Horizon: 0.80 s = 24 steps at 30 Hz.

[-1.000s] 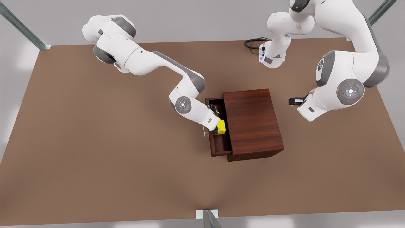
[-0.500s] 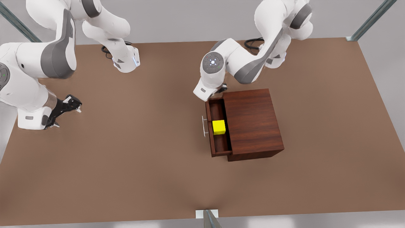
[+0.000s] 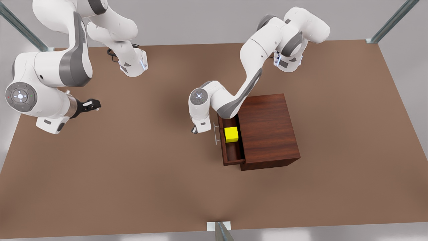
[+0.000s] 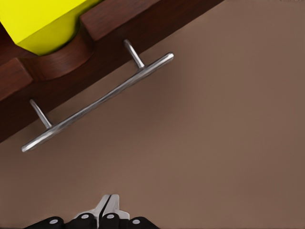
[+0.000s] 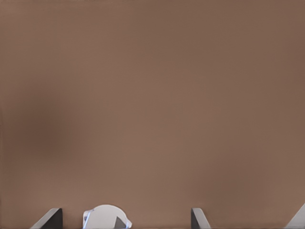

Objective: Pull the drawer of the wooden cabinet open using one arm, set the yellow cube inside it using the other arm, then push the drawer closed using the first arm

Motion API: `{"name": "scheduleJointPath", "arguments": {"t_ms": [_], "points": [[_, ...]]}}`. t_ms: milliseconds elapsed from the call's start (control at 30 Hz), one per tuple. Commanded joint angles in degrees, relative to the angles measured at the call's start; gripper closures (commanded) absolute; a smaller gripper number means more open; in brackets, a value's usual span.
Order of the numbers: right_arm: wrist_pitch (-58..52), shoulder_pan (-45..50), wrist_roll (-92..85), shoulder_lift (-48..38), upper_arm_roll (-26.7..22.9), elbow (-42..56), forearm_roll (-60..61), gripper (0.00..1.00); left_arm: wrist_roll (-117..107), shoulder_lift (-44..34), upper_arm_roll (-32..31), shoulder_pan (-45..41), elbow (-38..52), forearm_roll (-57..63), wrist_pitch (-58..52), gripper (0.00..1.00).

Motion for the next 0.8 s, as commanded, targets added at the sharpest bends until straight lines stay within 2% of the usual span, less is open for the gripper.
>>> {"name": "scheduleJointPath", "arguments": {"t_ms": [0,433,533,767], "points": [[1.7,0.0,16.7,0.0,0.0,-0.6,0.7,0.00,-42.0,0.0,0.0,0.2,0.0,-0.5,3.3,0.79],[2.9,-0.8,15.2,0.0,-0.4,-2.0,1.3,0.00,-42.3,-0.2,-1.6,5.5,-3.6,-0.2,2.0,0.79],[2.9,-0.8,15.2,0.0,-0.4,-2.2,1.3,0.00,-29.5,-0.8,-3.6,6.7,-5.0,0.1,0.1,0.79],[3.0,-0.9,15.1,0.0,-0.4,-2.3,1.3,0.00,-29.4,-0.8,-4.5,8.6,-5.1,0.1,0.0,0.79]]}}
